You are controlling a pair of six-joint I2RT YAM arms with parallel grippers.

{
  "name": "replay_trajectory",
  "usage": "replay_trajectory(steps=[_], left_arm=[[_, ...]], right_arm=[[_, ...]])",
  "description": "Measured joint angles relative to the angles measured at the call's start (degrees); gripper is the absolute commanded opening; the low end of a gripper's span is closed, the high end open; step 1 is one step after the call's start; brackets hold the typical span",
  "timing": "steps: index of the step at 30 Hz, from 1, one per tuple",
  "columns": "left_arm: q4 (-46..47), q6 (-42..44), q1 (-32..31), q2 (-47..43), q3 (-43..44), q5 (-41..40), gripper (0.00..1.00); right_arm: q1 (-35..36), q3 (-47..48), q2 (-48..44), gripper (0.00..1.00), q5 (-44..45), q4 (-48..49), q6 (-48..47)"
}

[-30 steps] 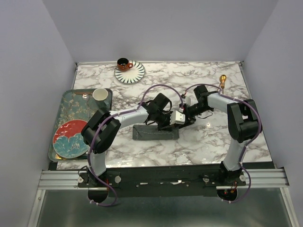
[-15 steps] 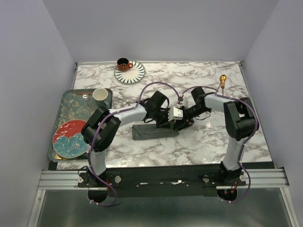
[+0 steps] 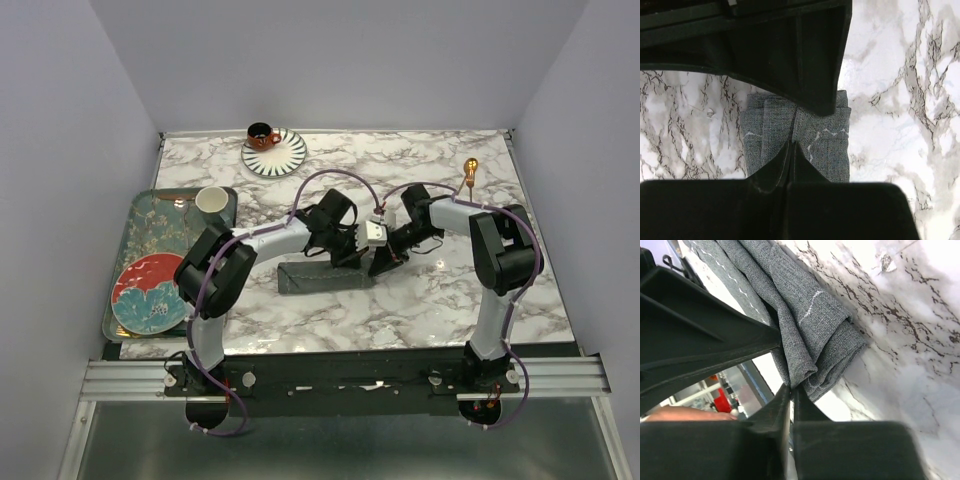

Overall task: Fold the napkin into a case and place the utensils inside
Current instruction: Stuff the top corner of the smaller-rectangle-folded napkin into the folded napkin.

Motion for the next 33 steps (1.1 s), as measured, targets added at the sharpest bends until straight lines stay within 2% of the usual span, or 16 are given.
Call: replay_trajectory(steps=[1,2,5,6,12,19,22,26,33], left_arm=[[-0.04,-0.33,0.09,0.04,0.13,0.02,0.3],[-0.11,-0.63,0.15,0.07,0.2,0.02,0.47],[-0.33,-2.08,0.66,0.07,0.46,0.68,0.59],[-0.33,-2.08,0.66,0.07,0.46,0.68,0.6],[-0.59,-4.48,3.04,0.11,1.31,2.01,0.62],[-1.2,-5.25,2.99,1.81,4.72,4.55,0.6],[-1.79,-5.27,2.99,3.37,5.88,5.4,0.58],[-3.26,-5.2,2.99,5.09,7.02,6.34,0.48],[-5.51,-4.09,2.99,5.9,7.48,8.02,0.43]], right_arm=[[0.0,0.0,0.0,0.01,0.11,0.07,-0.07],[0.0,0.0,0.0,0.01,0.17,0.13,0.02],[0.02,0.0,0.0,0.01,0.44,0.13,-0.09],[0.02,0.0,0.0,0.01,0.46,0.13,-0.13],[0.02,-0.02,0.0,0.01,0.46,0.15,-0.44],[0.02,-0.04,0.0,0.01,0.46,0.17,-0.68],[0.02,-0.2,-0.04,0.01,0.46,0.22,-0.87],[0.02,-0.28,-0.04,0.01,0.46,0.24,-1.05],[0.02,-0.28,-0.04,0.01,0.44,0.26,-1.09]])
